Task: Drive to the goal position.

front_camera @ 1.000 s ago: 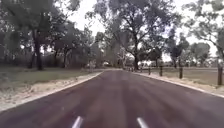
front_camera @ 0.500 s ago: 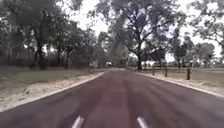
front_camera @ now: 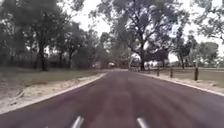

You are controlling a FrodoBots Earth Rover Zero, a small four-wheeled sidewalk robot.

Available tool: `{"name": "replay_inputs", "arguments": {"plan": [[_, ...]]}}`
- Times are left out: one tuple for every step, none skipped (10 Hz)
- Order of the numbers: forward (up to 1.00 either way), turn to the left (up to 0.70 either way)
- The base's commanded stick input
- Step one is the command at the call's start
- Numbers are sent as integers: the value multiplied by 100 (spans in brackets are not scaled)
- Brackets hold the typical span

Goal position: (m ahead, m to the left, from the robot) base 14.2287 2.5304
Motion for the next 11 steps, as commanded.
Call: {"name": "replay_inputs", "arguments": {"plan": [[60,0],[60,0],[60,0],[60,4],[60,8],[60,12],[60,15],[60,15],[60,15],[60,15],[60,15]]}}
